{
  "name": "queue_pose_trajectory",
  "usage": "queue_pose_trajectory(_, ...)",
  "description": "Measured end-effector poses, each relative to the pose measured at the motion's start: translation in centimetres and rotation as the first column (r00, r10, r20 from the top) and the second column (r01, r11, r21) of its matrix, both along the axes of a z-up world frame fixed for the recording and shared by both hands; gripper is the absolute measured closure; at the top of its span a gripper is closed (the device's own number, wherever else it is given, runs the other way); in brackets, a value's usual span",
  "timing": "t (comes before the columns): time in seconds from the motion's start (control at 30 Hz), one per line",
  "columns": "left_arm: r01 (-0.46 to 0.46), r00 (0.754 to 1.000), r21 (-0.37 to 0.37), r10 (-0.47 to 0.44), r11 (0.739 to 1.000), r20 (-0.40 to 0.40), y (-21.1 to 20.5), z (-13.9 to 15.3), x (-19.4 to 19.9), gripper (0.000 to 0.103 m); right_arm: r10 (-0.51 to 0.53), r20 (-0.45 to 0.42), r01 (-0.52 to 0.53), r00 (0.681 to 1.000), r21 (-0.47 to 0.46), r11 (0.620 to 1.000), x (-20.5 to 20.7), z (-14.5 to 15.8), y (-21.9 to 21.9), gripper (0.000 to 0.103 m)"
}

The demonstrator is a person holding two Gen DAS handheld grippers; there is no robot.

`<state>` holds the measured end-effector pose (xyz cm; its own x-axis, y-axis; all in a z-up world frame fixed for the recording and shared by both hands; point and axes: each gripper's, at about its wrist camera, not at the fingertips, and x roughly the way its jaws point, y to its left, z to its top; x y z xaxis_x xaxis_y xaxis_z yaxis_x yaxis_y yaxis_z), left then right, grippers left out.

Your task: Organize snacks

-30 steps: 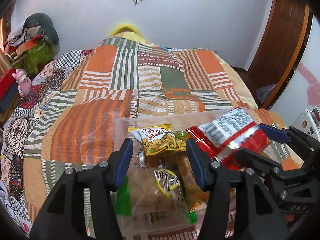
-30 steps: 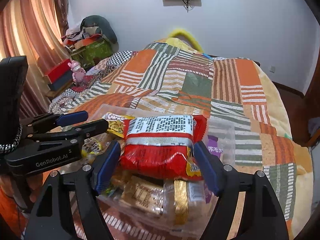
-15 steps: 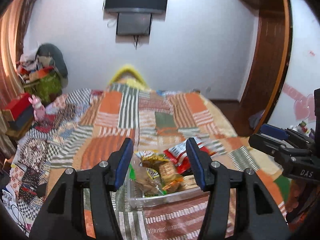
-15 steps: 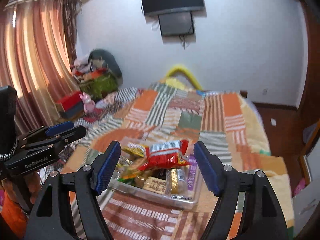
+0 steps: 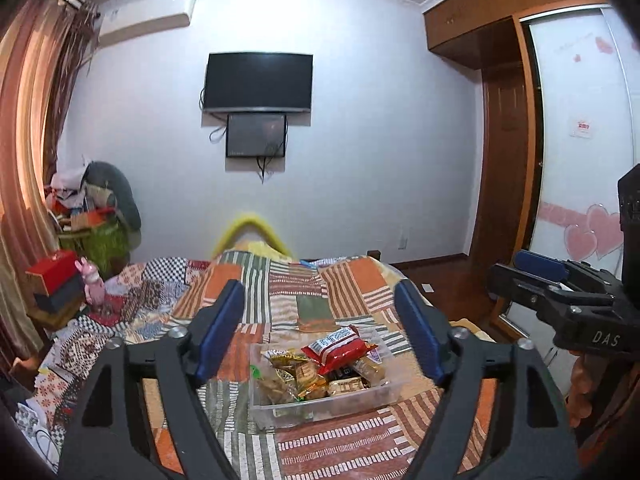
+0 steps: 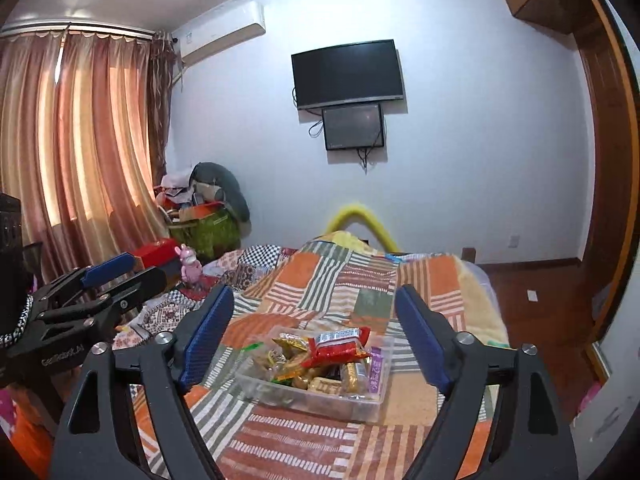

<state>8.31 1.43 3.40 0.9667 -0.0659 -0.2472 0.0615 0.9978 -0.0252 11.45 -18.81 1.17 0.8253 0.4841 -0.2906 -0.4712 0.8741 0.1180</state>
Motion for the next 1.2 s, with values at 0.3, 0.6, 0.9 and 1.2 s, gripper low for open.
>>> queue_pose_trajectory(0.3,-0.023,0.999,0.000,0.023,1.000,0.024,-0.4,-0.3,-1.8,0.003,-0.038,0.032,0.038,0.999,-0.007,0.999,-1.2,-0.2,0.7,0.000)
queue_pose_trajectory(0.6,-0.033,0.999,-0.013,0.033,0.999,0.024,0.0,-0.5,-2.0,0.000,-0.054,0.044,0.055,0.998,-0.027,0.998,-2.0,-0.5,0.7,0.000)
queue_pose_trajectory(0.9,-0.036,0.999,-0.026,0.036,0.999,0.006,0.1,-0.9,-1.9,0.000,-0.058,0.041,0.059,0.997,-0.024,0.998,-2.1,-0.6,0.5,0.000)
queue_pose_trajectory(1.2,-0.036,0.999,-0.013,0.036,0.999,0.007,-0.2,-1.0,-1.8,0.000,-0.059,0.045,0.060,0.997,-0.024,0.998,-2.2,-0.6,0.4,0.000)
